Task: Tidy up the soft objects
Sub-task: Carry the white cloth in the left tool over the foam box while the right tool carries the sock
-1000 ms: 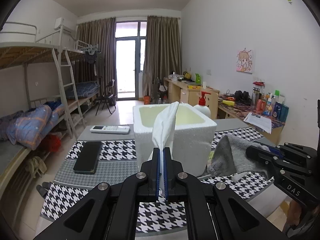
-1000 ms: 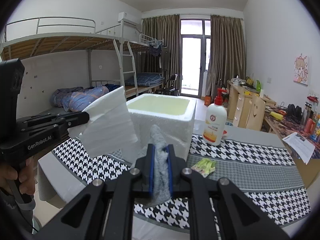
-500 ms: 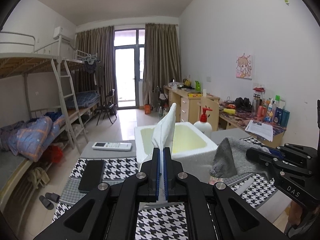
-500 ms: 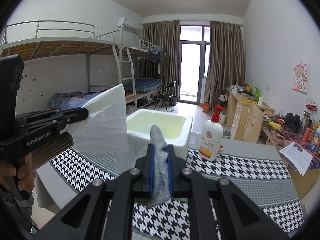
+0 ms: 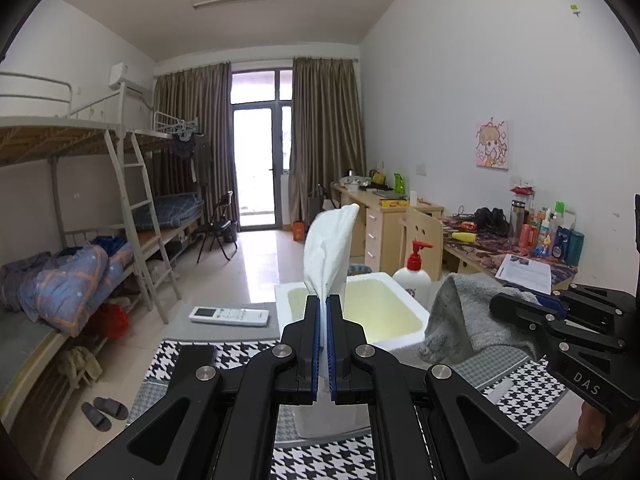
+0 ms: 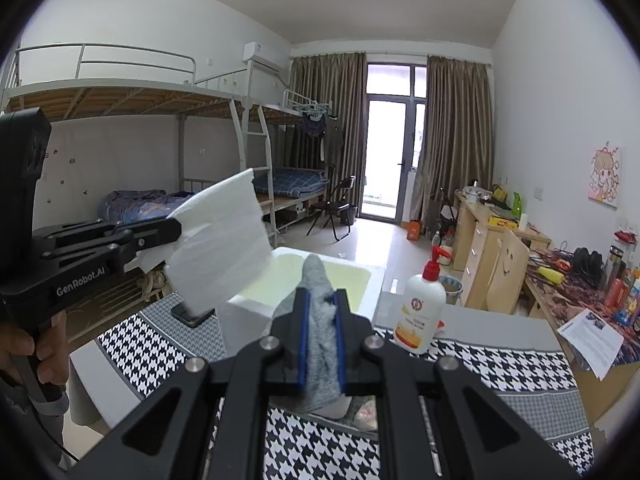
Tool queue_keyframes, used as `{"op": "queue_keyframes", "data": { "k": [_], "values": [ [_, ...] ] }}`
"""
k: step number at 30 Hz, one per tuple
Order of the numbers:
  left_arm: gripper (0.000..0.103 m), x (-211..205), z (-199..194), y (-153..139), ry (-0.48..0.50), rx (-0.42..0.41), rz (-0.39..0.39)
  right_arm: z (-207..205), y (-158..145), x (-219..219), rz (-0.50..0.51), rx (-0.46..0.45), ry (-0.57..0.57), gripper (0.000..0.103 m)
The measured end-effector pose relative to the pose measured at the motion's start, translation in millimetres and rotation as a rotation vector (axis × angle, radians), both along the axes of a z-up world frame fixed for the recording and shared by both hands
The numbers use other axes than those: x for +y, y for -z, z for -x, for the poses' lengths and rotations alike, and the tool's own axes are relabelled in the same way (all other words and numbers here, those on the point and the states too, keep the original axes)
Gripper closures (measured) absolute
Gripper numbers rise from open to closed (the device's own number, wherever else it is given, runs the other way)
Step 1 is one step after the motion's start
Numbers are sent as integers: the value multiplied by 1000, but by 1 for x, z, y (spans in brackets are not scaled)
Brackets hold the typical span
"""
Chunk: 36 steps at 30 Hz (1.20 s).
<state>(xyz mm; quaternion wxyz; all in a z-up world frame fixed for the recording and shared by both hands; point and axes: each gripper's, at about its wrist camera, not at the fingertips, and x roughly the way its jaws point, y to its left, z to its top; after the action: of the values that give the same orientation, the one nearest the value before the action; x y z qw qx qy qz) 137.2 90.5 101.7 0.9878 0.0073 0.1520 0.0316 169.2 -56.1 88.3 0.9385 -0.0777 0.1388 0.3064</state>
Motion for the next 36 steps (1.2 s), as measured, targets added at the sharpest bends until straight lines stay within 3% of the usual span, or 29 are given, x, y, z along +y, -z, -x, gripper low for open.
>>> {"op": "queue_keyframes", "data": {
  "k": [17, 36],
  "values": [
    [100, 3, -21, -10, 1, -16, -12, -22, -18, 4, -5, -37, 6, 89],
    [100, -2, -79, 6, 65, 67, 9, -40, -10, -21, -4, -9, 109, 89]
  ]
}}
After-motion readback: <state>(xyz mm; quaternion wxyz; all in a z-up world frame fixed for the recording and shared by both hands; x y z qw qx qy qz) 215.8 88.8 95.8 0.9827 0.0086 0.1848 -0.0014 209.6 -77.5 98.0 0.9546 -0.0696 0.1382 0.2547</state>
